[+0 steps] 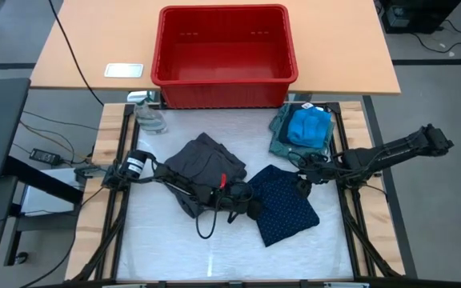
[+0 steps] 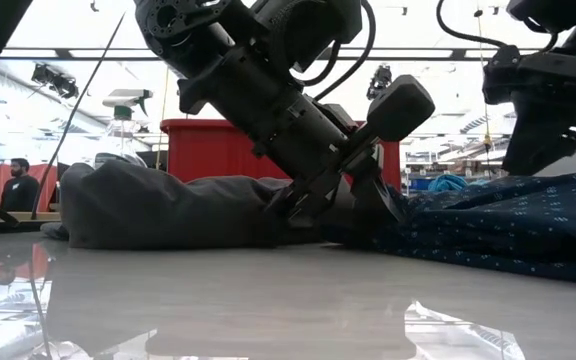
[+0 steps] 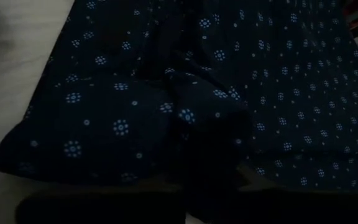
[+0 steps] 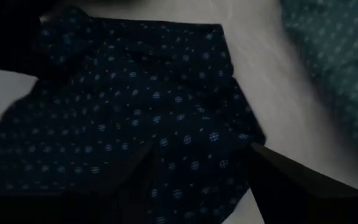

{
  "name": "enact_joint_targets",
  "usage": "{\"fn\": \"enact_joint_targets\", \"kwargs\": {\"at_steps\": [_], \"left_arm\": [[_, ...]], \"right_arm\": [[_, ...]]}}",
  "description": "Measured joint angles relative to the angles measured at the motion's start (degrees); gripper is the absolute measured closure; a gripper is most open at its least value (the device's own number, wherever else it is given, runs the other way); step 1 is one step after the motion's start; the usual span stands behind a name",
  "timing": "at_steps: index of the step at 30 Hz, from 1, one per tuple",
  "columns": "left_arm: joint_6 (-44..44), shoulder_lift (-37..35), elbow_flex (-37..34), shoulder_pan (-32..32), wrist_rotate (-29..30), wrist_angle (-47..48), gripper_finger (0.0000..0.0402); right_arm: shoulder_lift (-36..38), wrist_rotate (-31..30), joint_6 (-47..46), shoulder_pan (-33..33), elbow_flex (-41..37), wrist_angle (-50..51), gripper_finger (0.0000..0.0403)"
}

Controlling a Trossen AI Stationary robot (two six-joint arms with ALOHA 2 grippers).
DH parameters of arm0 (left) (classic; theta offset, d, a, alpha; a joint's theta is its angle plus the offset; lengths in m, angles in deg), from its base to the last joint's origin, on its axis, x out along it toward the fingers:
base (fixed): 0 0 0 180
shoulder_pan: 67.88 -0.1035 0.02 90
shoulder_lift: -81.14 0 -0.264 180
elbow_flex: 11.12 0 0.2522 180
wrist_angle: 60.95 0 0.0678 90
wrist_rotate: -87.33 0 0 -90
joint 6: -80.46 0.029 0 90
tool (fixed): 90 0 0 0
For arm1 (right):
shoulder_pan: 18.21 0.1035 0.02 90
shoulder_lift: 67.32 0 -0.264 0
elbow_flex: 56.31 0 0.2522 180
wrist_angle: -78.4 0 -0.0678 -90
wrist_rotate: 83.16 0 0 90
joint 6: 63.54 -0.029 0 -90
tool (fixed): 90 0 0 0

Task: Fold laundry
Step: Stack the dark blue polo shirt on top of the gray shorts

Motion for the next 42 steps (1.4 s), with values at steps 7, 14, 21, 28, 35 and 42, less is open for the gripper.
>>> {"fn": "enact_joint_targets", "kwargs": {"at_steps": [7,14,21,28,35,42], "left_arm": [[0.06,-0.02,-0.02,0.00,0.00,-1.06,0.0356],[-0.61,-0.07,-0.02,-0.15,-1.60,-1.02,0.0380],[-0.13,-0.07,0.00,-0.17,-2.97,-1.06,0.0385],[-0.20,-0.07,0.07,-0.26,-3.50,-0.34,0.0387],[-0.07,-0.07,0.07,-0.26,-3.72,-0.12,0.0387],[1.24,-0.07,0.07,-0.26,-5.09,0.15,0.0387]], "right_arm": [[0.00,2.56,9.10,-1.22,0.00,-4.33,0.0157],[0.04,5.28,4.31,-1.58,0.64,-8.68,0.0169],[0.04,-0.13,9.68,-1.60,9.07,-5.70,0.0178],[-0.39,-1.73,13.17,-3.15,15.38,-3.94,0.0186],[-0.11,-0.51,0.68,-3.20,8.31,-0.83,0.0186],[-0.04,1.57,-7.98,-2.23,-0.12,-2.75,0.0186]]}}
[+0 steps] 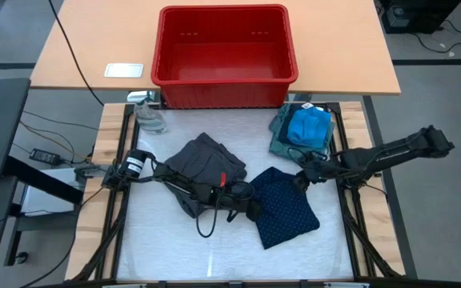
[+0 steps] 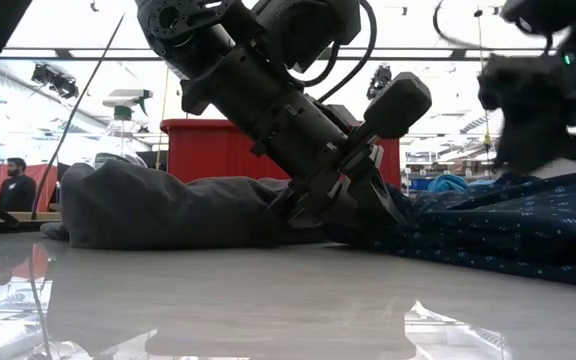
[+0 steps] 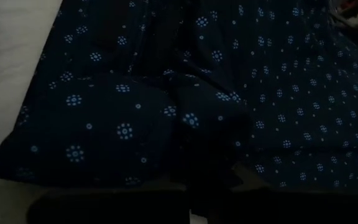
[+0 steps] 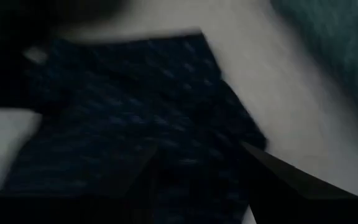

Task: Fold laundry
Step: Stack the dark blue polo shirt on top of the gray shorts

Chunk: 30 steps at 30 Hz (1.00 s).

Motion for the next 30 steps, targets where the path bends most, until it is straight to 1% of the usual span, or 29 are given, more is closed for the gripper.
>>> {"fn": "enact_joint_targets", "kwargs": {"at_steps": [3,8,10,15,19,25,27,30], "left_arm": [[0.40,-0.02,0.01,0.02,-0.81,0.51,0.0387],[0.43,-0.04,0.02,0.16,-2.48,0.95,0.0387],[0.55,-0.04,0.02,0.22,-2.76,1.08,0.0387],[2.44,-0.04,0.00,0.22,-4.55,1.09,0.0388],[4.04,-0.04,0.00,0.22,-5.11,0.93,0.0387],[4.86,-0.04,0.00,-0.69,-5.65,0.64,0.0367],[4.94,-0.04,0.00,-0.81,-5.71,0.17,0.0369],[5.29,-0.04,-0.07,-0.79,-5.63,-0.47,0.0384]], "right_arm": [[-0.22,2.91,-0.40,-0.37,-3.61,-0.95,0.0185],[-0.18,9.21,-1.80,-0.37,-7.53,-8.57,0.0177],[-0.16,11.27,-2.60,-0.08,-8.14,-9.77,0.0174],[-0.19,10.30,-2.47,1.30,-10.55,-11.05,0.0168],[-1.06,11.79,-3.07,0.81,-14.71,-18.68,0.0169],[-3.72,12.29,-5.28,0.81,-19.42,-32.80,0.0169],[-5.08,12.58,-5.89,0.81,-20.01,-35.56,0.0170],[-7.79,13.28,-6.12,0.81,-20.09,-38.40,0.0176]]}}
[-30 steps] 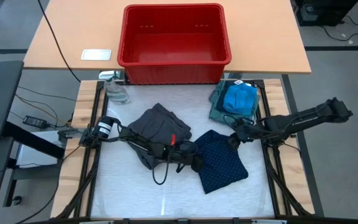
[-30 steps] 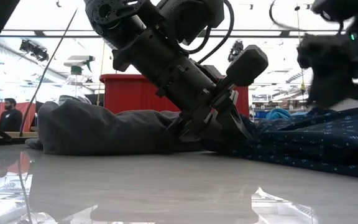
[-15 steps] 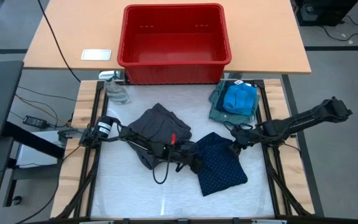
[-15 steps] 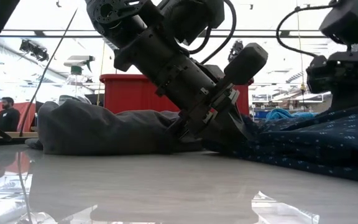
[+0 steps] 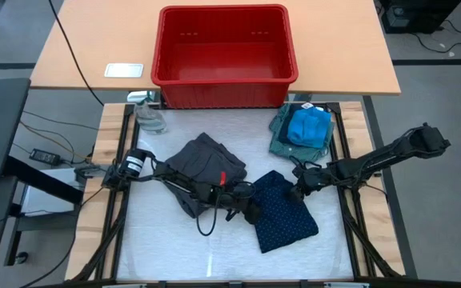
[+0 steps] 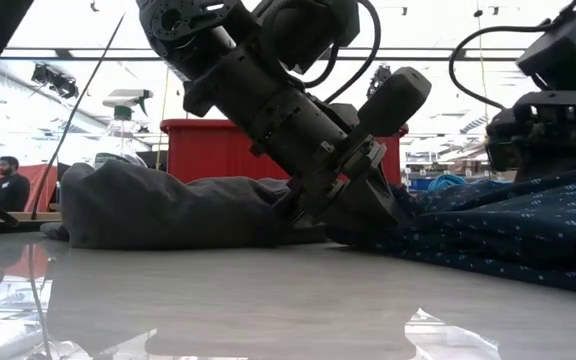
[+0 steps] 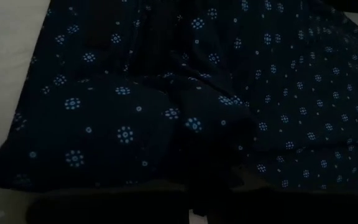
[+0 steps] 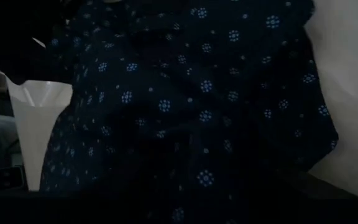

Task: Fold laundry
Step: Stack the dark blue polo shirt on top of the gray shorts

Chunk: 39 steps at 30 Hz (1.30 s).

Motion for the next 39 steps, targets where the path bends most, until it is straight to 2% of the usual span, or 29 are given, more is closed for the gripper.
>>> {"fn": "enact_joint_targets", "kwargs": {"at_steps": [6,15,25,32,35,39], "left_arm": [[2.59,0.04,-0.02,0.36,0.30,-1.07,0.0392],[4.32,0.17,-0.20,0.38,0.47,-3.97,0.0392],[5.68,-0.28,-0.20,0.62,0.38,-6.28,0.0392],[8.86,-4.19,0.00,0.64,0.14,-6.00,0.0392],[10.19,-7.14,-0.02,0.64,0.17,-2.60,0.0392],[11.09,-13.10,0.02,0.66,0.24,7.11,0.0392]], "right_arm": [[-6.61,1.53,0.73,0.06,-0.07,-8.33,0.0233],[-12.49,2.81,1.65,0.07,-0.03,-17.56,0.0379],[-10.84,3.14,1.78,0.07,-0.34,-18.70,0.0380],[-8.37,2.75,0.94,0.07,0.64,-21.89,0.0380],[-7.49,2.49,2.25,0.07,3.35,-21.07,0.0380],[-7.56,1.97,5.57,0.04,8.95,-18.48,0.0380]]}}
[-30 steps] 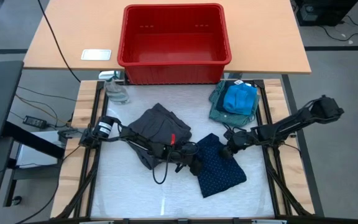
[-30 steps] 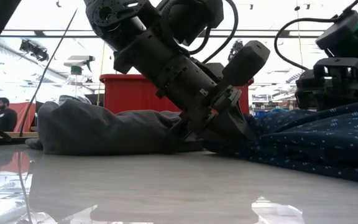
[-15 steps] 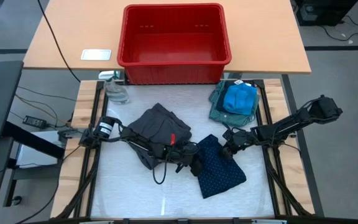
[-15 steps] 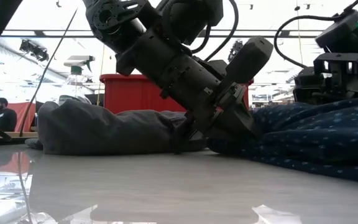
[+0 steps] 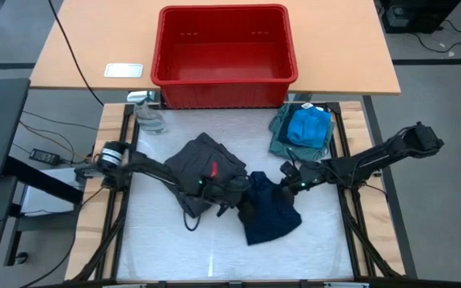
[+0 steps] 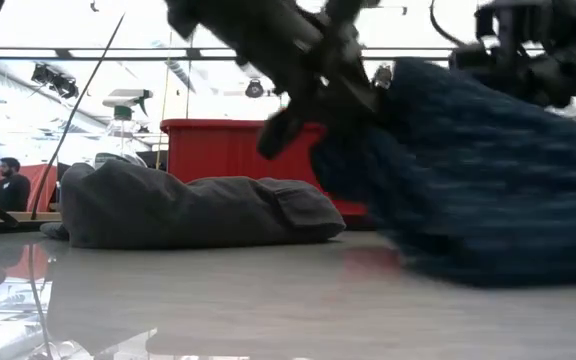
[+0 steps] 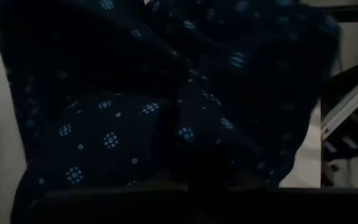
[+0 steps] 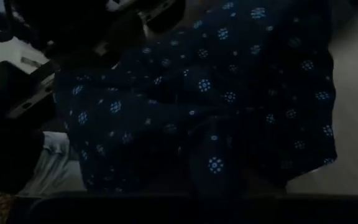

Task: Fold laundry
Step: Stack the dark blue polo shirt on top of the gray shorts

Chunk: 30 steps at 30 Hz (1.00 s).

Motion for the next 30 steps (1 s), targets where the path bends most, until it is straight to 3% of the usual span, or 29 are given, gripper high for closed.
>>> {"fn": "enact_joint_targets", "kwargs": {"at_steps": [8,11,20,26,30], "left_arm": [[1.31,-14.92,0.07,0.35,0.89,19.89,0.0393],[-1.05,-19.44,0.04,0.35,3.27,25.55,0.0393],[-16.35,-27.93,0.09,2.38,8.51,47.72,0.0393],[-30.03,-29.89,-0.02,4.18,9.64,70.84,0.0393],[-32.22,-29.87,-2.57,3.74,10.24,74.28,0.0374]], "right_arm": [[-2.64,-0.06,10.97,-4.93,13.52,6.77,0.0380],[-6.02,3.48,15.52,-9.66,18.88,7.43,0.0380],[-26.51,20.07,25.06,-20.40,42.16,11.02,0.0380],[-41.70,24.57,28.67,-23.76,58.86,20.04,0.0380],[-49.42,24.08,29.65,-25.51,65.67,23.94,0.0380]]}}
